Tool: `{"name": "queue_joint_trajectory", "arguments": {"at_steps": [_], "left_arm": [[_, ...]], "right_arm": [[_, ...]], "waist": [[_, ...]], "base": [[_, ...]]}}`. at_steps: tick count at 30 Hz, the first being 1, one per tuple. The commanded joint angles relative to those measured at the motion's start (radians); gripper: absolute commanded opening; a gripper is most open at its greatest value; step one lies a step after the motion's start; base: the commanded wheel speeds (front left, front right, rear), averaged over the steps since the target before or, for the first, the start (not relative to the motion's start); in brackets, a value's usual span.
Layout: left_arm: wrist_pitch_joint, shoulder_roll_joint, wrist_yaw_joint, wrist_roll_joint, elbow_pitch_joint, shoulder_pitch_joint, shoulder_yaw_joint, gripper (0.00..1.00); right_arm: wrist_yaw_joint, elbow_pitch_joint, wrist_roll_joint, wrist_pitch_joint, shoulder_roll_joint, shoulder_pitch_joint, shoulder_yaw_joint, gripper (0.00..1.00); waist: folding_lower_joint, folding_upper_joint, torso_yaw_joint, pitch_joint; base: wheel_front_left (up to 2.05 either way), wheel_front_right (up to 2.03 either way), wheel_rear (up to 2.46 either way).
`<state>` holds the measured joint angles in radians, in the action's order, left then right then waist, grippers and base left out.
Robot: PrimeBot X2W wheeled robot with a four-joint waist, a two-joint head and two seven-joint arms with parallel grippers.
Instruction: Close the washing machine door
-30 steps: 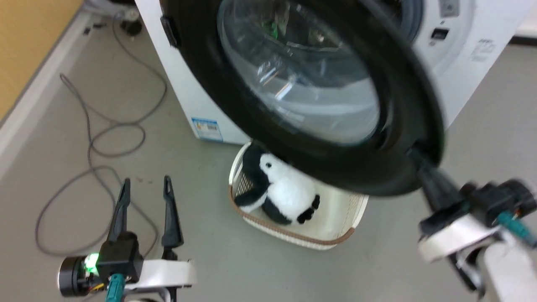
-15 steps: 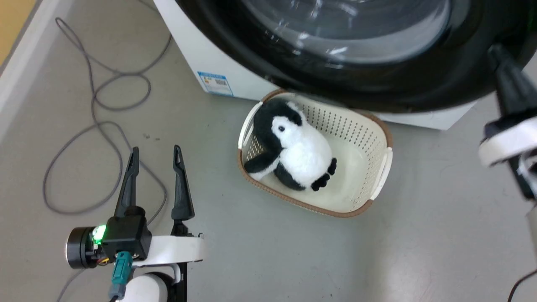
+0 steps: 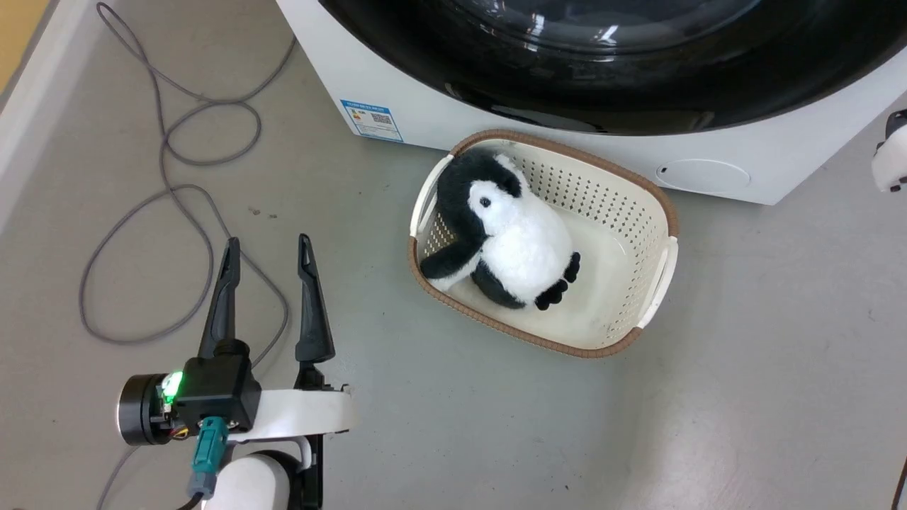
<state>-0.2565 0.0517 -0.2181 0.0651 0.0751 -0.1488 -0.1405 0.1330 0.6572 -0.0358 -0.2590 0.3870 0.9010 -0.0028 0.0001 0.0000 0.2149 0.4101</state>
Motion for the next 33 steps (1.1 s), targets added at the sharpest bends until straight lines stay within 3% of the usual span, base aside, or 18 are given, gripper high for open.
{"name": "queue_joint_trajectory", "arguments": {"at_steps": [1, 7, 16, 25, 26, 27, 28, 29, 33], "left_arm": [[-0.005, -0.001, -0.007, 0.004, 0.004, -0.019, 0.0, 1.0], [-0.005, -0.001, -0.014, 0.003, -0.007, 0.003, 0.008, 1.0], [-0.005, 0.004, 0.007, -0.018, -0.038, 0.066, 0.048, 1.0], [-0.005, 0.011, 0.016, -0.032, -0.052, 0.153, 0.086, 1.0], [-0.005, 0.012, 0.017, -0.033, -0.054, 0.162, 0.088, 1.0], [-0.005, 0.012, 0.018, -0.034, -0.056, 0.17, 0.09, 1.0], [-0.005, 0.013, 0.019, -0.034, -0.057, 0.178, 0.093, 1.0], [-0.005, 0.013, 0.02, -0.035, -0.058, 0.186, 0.095, 1.0], [-0.005, 0.015, 0.027, -0.036, -0.064, 0.218, 0.101, 1.0]], "right_arm": [[-0.002, 0.014, -0.003, -0.003, 0.001, 0.028, -0.009, 0.0], [-0.002, -0.038, 0.01, -0.003, -0.044, -0.027, -0.017, 0.0], [-0.002, -0.273, 0.068, -0.003, -0.125, -0.25, -0.077, 0.0], [-0.002, -0.454, 0.126, -0.003, -0.222, -0.507, -0.061, 0.0], [-0.002, -0.471, 0.127, -0.003, -0.226, -0.534, -0.054, 0.04], [-0.002, -0.487, 0.127, -0.003, -0.232, -0.558, -0.046, 0.36], [-0.002, -0.497, 0.13, -0.003, -0.238, -0.582, -0.037, 0.86], [-0.002, -0.508, 0.13, -0.003, -0.245, -0.603, -0.034, 1.0], [-0.002, -0.542, 0.13, -0.003, -0.278, -0.687, -0.043, 1.0]], "waist": [[-0.0001, 0.0, 0.001, -0.001], [-0.0001, 0.0, -0.015, -0.047], [-0.0001, 0.0, -0.075, -0.193], [-0.0001, 0.0, -0.16, -0.31], [-0.0001, 0.0, -0.167, -0.32], [-0.0001, 0.0, -0.173, -0.329], [-0.0001, 0.0, -0.179, -0.339], [-0.0001, 0.0, -0.184, -0.348], [-0.0001, 0.0, -0.199, -0.381]], "base": [[0.0, 0.0, 0.0], [0.0, 0.0, 0.0], [0.0, 0.0, 0.0], [0.0, 0.0, 0.0], [0.0, 0.0, 0.0], [0.0, 0.0, 0.0], [0.0, 0.0, 0.0], [0.0, 0.0, 0.0], [0.0, 0.0, 0.0]]}}
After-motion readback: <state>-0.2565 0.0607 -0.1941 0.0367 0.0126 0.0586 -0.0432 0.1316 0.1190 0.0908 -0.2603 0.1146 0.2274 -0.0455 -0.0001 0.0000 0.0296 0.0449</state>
